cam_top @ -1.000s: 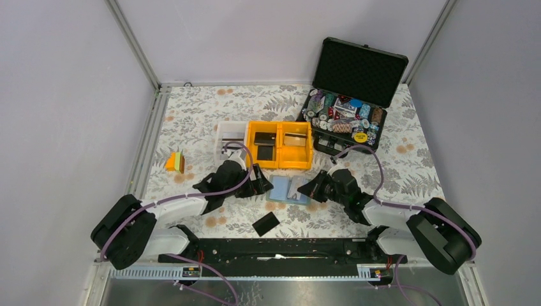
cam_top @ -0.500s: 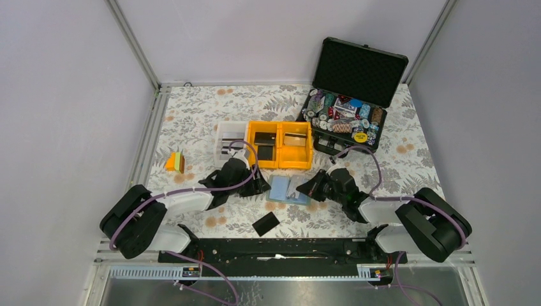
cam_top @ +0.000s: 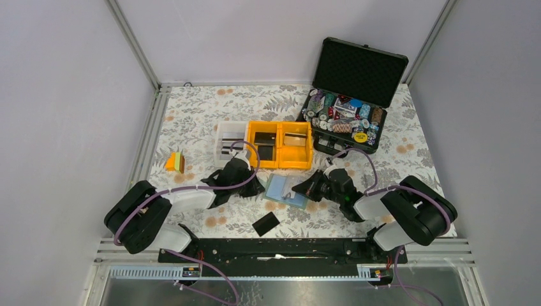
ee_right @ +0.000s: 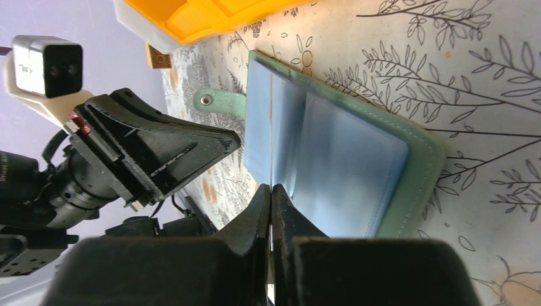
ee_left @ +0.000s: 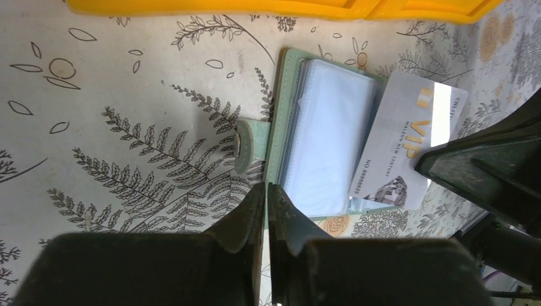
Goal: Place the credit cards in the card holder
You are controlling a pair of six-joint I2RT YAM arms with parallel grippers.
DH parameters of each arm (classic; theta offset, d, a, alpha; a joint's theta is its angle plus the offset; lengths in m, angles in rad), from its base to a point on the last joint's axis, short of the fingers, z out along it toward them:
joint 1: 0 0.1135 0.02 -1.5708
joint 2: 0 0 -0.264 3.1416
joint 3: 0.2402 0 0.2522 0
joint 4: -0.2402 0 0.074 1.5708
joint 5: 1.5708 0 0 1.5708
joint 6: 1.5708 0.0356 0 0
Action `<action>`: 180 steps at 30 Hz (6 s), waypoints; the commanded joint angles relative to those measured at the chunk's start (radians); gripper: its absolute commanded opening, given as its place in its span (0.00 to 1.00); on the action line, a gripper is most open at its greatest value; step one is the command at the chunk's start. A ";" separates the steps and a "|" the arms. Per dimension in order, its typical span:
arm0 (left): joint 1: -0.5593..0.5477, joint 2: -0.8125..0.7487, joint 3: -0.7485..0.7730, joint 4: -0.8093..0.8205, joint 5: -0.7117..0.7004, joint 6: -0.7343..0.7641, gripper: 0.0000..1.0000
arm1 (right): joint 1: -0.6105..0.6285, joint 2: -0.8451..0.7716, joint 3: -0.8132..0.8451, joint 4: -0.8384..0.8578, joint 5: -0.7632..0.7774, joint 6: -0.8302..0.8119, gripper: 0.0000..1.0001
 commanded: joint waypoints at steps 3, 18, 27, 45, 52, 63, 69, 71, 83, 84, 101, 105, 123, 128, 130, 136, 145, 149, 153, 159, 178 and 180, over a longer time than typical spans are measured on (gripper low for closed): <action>0.002 0.015 0.025 0.039 -0.019 0.003 0.03 | -0.006 0.020 -0.021 0.109 0.007 0.071 0.00; 0.003 0.014 0.016 0.047 -0.015 -0.010 0.00 | -0.004 0.015 -0.048 0.087 0.052 0.116 0.00; 0.002 0.013 0.015 0.049 -0.012 -0.011 0.00 | 0.008 0.102 -0.045 0.185 0.029 0.157 0.00; 0.000 0.014 0.016 0.047 -0.011 -0.010 0.00 | 0.072 0.225 -0.020 0.280 0.046 0.182 0.00; 0.000 0.019 0.021 0.051 -0.005 -0.008 0.00 | 0.086 0.228 -0.003 0.263 0.052 0.171 0.00; 0.000 0.022 0.019 0.057 0.005 -0.008 0.00 | 0.103 0.255 0.020 0.260 0.055 0.174 0.00; 0.000 0.029 0.021 0.065 0.014 -0.008 0.00 | 0.109 0.295 0.037 0.269 0.054 0.174 0.00; 0.001 0.029 0.021 0.067 0.016 -0.006 0.00 | 0.111 0.310 0.047 0.265 0.053 0.173 0.00; 0.000 0.033 0.010 0.102 0.046 -0.008 0.00 | 0.128 0.326 0.149 0.104 0.075 0.128 0.05; 0.000 0.035 0.010 0.105 0.048 -0.008 0.00 | 0.130 0.322 0.160 0.080 0.081 0.119 0.07; 0.001 0.022 0.006 0.094 0.031 -0.018 0.00 | 0.142 0.046 0.295 -0.511 0.343 -0.172 0.48; 0.001 0.024 0.008 0.096 0.035 -0.014 0.00 | 0.144 0.072 0.327 -0.533 0.337 -0.203 0.48; 0.002 0.065 0.018 0.148 0.061 0.008 0.00 | 0.255 0.202 0.545 -0.648 0.366 -0.325 0.43; 0.002 0.040 0.015 0.135 0.056 0.015 0.00 | 0.275 0.211 0.583 -0.689 0.385 -0.356 0.47; 0.002 0.007 0.014 0.104 0.047 0.026 0.01 | 0.275 0.199 0.585 -0.701 0.404 -0.366 0.49; 0.009 -0.160 -0.006 -0.041 -0.032 0.076 0.18 | 0.275 0.153 0.614 -0.766 0.436 -0.425 0.59; 0.085 -0.207 -0.017 -0.115 -0.046 0.098 0.47 | 0.274 0.198 0.651 -0.789 0.380 -0.446 0.62; 0.089 -0.147 -0.018 -0.050 -0.019 0.069 0.51 | 0.274 0.214 0.654 -0.785 0.358 -0.441 0.61; 0.090 -0.105 -0.012 -0.020 -0.027 0.067 0.45 | 0.275 0.229 0.670 -0.808 0.359 -0.447 0.62; 0.090 -0.060 -0.017 0.016 -0.009 0.068 0.07 | 0.290 0.262 0.709 -0.851 0.376 -0.465 0.63; 0.090 -0.070 -0.069 0.126 0.068 0.031 0.00 | 0.411 0.321 0.841 -0.938 0.504 -0.470 0.56; 0.090 -0.086 -0.077 0.119 0.066 0.027 0.00 | 0.413 0.324 0.846 -0.938 0.510 -0.469 0.55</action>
